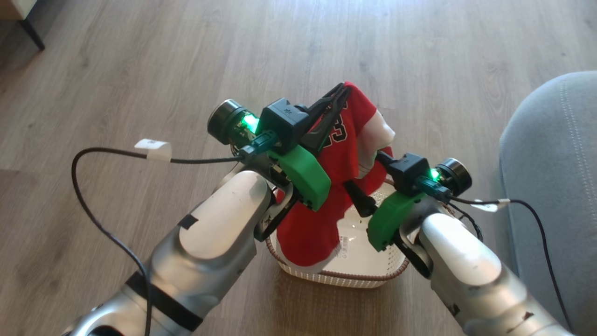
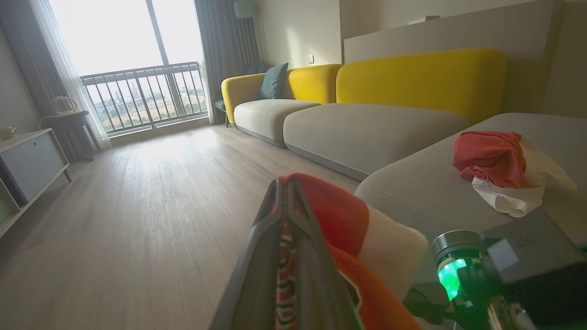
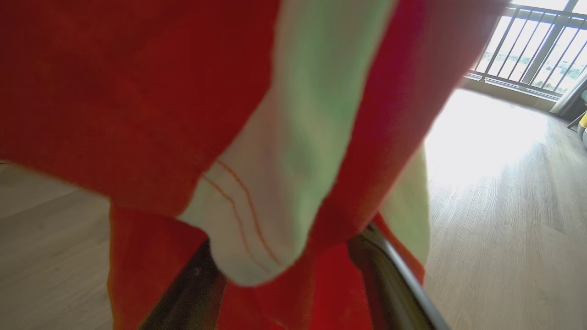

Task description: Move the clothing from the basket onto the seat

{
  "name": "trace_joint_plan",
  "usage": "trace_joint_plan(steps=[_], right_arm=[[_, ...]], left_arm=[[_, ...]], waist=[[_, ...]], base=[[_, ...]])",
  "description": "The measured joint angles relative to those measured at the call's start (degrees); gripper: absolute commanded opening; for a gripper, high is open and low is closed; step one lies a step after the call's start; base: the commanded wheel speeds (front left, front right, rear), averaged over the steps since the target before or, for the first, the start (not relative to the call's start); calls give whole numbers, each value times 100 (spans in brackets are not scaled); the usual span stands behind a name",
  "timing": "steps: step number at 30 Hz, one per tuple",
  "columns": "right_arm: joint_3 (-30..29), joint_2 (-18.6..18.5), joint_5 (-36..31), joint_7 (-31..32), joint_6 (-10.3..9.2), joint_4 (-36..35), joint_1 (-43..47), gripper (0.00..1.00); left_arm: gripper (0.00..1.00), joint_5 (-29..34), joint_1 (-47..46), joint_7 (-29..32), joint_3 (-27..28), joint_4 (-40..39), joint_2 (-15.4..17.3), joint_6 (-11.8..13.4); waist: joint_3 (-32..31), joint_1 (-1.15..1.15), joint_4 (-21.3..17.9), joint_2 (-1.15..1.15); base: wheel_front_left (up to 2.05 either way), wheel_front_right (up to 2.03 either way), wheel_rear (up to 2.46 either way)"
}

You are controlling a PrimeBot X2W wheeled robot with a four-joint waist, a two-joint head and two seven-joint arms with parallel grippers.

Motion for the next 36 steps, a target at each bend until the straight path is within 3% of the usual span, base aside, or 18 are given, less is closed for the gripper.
trace_joint_plan(steps=[4,5,7,8,19,20,21,22,36], right_arm=[[294,29,130,0,0,320,-255,100],[342,38,166,0,0,389,-287,95],[442,69,245,0,0,546,-354,24],[475,83,283,0,0,591,-379,0],[390,155,481,0,0,399,-460,0],[339,155,472,0,0,336,-452,0],[287,154,467,0,0,280,-444,0],[231,153,466,0,0,216,-433,0],[-731,37,265,0,0,-706,207,0]], left_arm=[[0,-40,-38,0,-134,-42,2,38],[0,-48,-46,0,-169,-56,2,43],[0,-108,-62,0,-249,-74,2,58],[0,-135,-74,0,-278,-77,2,66],[0,-187,-102,0,-319,-45,3,149],[23,-186,-102,0,-309,-24,3,149],[71,-177,-101,0,-293,-7,3,153],[100,-168,-100,-1,-277,7,3,158],[100,75,218,-18,37,280,48,38]], waist=[[16,0,109,0],[20,0,137,0],[29,0,188,0],[33,0,211,0],[99,0,206,0],[103,0,179,0],[108,0,151,0],[115,0,123,0],[151,0,-423,0]], base=[[0,0,0],[0,0,0],[0,0,0],[0,0,0],[0,0,0],[0,0,0],[0,0,0],[0,0,0],[0,0,0]])
